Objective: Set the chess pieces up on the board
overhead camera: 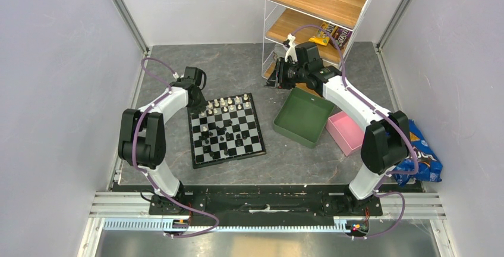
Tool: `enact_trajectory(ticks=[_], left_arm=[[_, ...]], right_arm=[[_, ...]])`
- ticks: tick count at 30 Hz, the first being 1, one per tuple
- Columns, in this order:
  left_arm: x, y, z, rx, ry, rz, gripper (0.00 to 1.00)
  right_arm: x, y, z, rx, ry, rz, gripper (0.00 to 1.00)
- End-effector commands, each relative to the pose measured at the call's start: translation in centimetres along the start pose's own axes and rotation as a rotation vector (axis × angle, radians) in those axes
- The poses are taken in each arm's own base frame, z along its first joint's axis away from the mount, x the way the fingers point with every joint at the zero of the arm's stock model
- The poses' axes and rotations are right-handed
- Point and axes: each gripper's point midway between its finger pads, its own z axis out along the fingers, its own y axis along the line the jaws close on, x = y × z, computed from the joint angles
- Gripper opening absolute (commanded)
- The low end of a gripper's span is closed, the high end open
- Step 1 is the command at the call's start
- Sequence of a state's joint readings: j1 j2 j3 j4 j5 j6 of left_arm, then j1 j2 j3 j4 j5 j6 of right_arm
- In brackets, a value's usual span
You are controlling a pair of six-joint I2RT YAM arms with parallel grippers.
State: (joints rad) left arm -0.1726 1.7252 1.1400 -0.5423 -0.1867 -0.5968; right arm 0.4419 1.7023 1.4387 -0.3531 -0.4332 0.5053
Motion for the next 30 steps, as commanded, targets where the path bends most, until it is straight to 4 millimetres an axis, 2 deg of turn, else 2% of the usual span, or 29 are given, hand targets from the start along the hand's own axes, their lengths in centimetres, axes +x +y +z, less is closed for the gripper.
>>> enact_trajectory(ticks=[1, 3, 8, 10, 17, 24, 30], left_arm=[[0.3, 0.0, 1.2, -0.016, 0.002, 0.012, 0.17], [0.5, 0.1, 1.3, -0.019, 0.008, 0.01, 0.22], [0.4, 0.3, 0.7, -0.016, -0.01, 0.009, 0.42], [0.1, 0.2, 0.3, -0.011, -0.022, 0.007, 0.45], [-0.5, 0.3, -2.0, 0.019, -0.065, -0.004, 0.48], [-0.3, 0.9, -4.9, 0.058, -0.105, -0.012, 0.5], [1.9, 1.4, -5.3, 0.086, -0.06, 0.044, 0.5]], right_arm=[[-1.8, 1.4, -0.2, -0.048, -0.039, -0.024, 0.34], [-1.8, 1.4, -0.1, -0.051, -0.037, -0.022, 0.34], [-1.9, 1.5, -0.2, -0.057, -0.037, -0.021, 0.34], [-1.8, 1.6, -0.3, -0.059, -0.035, -0.019, 0.34], [-1.9, 1.8, -0.5, -0.065, -0.038, -0.022, 0.34], [-1.8, 1.9, -0.5, -0.073, -0.034, -0.023, 0.35], [-1.8, 2.0, -0.5, -0.079, -0.033, -0.019, 0.35]])
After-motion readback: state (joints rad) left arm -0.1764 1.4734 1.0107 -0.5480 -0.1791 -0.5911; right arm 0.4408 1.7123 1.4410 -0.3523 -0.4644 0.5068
